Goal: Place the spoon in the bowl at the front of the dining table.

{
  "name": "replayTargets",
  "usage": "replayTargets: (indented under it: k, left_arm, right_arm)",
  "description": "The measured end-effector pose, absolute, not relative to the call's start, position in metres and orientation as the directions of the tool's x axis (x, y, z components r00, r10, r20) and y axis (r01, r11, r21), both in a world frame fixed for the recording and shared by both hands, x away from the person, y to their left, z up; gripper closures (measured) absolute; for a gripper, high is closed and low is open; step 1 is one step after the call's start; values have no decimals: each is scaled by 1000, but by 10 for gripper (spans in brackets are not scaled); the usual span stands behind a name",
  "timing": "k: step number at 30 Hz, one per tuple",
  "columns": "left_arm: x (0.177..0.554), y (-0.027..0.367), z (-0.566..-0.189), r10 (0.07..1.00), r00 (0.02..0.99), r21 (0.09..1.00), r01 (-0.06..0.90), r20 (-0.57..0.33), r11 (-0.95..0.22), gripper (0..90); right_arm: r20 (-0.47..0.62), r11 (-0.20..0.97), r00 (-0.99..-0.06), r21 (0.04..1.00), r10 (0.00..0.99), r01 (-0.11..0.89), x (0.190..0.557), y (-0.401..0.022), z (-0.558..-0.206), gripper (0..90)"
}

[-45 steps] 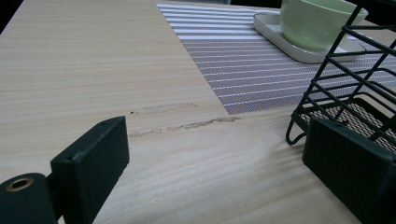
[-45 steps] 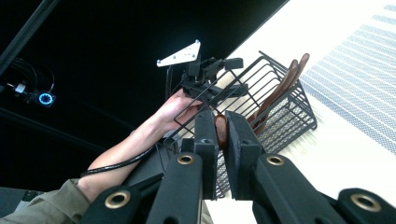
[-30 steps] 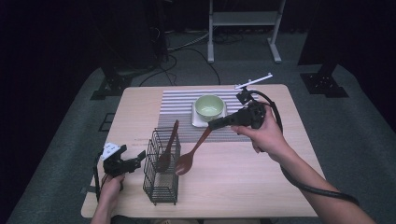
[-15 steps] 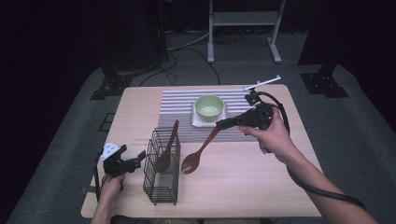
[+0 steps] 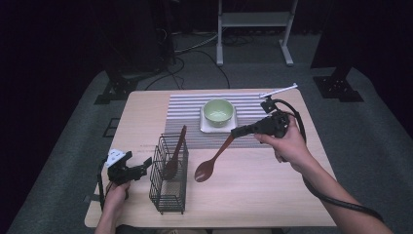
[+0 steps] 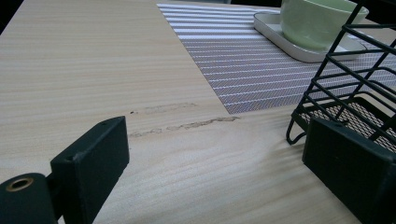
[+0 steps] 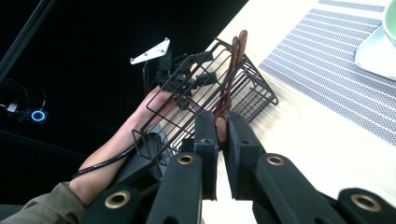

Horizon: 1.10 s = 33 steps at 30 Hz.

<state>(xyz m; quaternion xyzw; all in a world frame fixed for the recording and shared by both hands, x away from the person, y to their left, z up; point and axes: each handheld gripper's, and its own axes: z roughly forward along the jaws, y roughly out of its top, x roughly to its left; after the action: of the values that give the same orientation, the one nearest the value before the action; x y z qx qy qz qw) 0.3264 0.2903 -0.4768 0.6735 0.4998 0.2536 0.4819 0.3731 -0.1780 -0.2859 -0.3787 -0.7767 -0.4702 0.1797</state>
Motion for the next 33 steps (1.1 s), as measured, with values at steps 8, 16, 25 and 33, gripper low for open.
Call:
replayTargets:
  k: [8,16,25,33]
  left_arm:
    - [326,290,-477,918,372,903,429,-141,-35,64]
    - [326,290,-477,918,371,903,427,-143,-32,64]
    - [326,290,-477,917,371,904,427,-144,-31,65]
    - [326,290,-477,918,371,904,426,-143,-32,64]
  right_arm:
    - [646,259,-626,576,437,775,375,-186,-296,833]
    - [657,246,-602,556,454,794,379,-194,-312,832]
    - [667,234,-575,534,474,812,383,-201,-327,832]
    - [671,225,-558,521,488,823,385,-207,-337,832]
